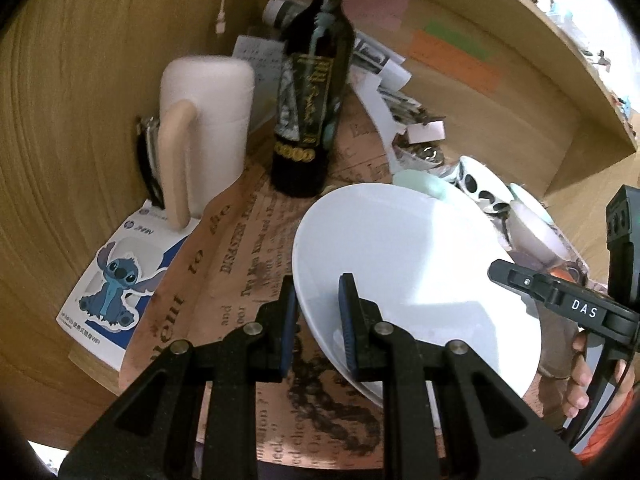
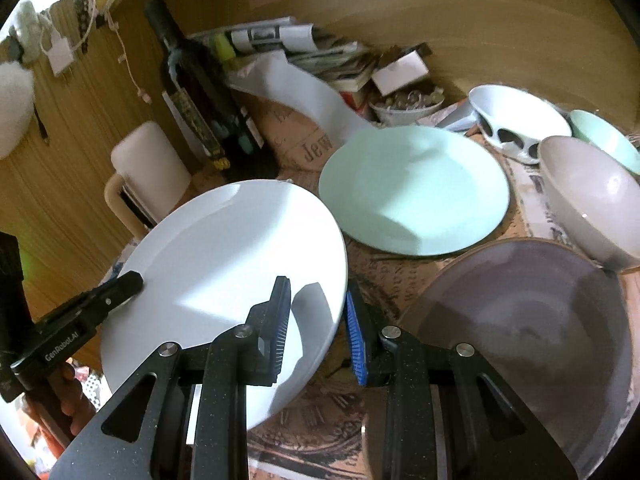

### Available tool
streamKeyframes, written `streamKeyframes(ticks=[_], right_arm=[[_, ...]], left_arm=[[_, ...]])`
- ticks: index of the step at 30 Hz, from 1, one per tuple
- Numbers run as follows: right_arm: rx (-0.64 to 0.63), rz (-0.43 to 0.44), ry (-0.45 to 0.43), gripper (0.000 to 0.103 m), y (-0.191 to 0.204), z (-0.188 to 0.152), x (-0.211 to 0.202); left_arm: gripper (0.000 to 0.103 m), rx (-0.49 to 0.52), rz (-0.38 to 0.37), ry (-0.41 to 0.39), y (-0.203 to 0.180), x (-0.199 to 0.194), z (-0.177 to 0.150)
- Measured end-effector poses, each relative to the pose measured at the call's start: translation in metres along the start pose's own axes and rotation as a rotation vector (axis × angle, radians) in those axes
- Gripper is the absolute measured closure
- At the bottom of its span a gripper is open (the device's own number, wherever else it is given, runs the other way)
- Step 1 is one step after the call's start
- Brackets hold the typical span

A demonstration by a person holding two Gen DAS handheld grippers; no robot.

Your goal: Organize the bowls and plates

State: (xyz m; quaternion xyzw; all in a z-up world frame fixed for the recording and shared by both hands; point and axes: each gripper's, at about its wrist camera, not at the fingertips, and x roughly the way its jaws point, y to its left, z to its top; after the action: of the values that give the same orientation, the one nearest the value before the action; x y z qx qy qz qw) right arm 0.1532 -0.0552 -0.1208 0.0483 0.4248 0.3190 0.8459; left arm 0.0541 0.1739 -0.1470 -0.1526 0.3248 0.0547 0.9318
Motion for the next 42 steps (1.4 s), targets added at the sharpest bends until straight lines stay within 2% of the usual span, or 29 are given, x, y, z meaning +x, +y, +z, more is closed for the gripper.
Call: streamKeyframes(ticks=[17, 29, 42], right_arm=[[0.050, -0.004, -0.121, 0.079, -0.035, -0.005, -0.057], [0.091, -0.027, -0.169, 0.079, -0.065, -0.019, -0.090], [0.135, -0.056, -0.174, 0.079, -0.101, -0.036, -0.109]], left_arm=[[0.083, 0.080, -0.044, -0.061, -0.058, -0.013, 0.007], [0.083, 0.124, -0.080, -0.052, -0.102, -0.011, 0.000], [0.083, 0.172, -0.124, -0.020, -0.138, 0.003, -0.012]])
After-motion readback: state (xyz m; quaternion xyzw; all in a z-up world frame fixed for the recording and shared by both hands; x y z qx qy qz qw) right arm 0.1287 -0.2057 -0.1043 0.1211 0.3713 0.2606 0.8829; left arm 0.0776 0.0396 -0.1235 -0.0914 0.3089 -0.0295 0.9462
